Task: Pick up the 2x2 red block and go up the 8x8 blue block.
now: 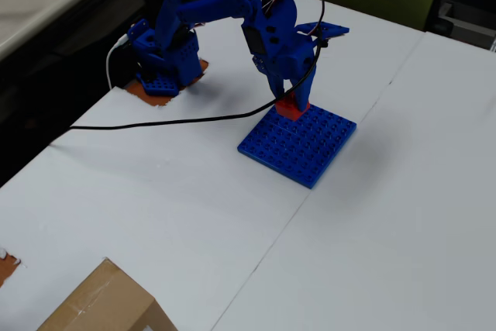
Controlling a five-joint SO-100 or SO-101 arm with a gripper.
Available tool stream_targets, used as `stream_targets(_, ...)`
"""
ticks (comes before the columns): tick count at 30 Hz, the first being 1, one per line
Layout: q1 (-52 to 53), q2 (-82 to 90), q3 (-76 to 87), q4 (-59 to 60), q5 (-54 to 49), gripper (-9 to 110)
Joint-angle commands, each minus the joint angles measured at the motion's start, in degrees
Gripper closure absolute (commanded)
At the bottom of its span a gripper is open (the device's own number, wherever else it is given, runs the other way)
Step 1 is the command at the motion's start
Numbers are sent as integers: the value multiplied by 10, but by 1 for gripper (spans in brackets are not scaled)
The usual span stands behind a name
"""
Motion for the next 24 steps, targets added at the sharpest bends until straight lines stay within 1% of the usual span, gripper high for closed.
stream_targets(1, 0, 6, -25, 8, -75, 99)
stream_targets(10, 3, 36, -11, 1, -71, 99)
stream_targets(13, 4, 47, -8, 6, -84, 99)
stream_targets(24, -24, 49, 11, -10, -75, 99)
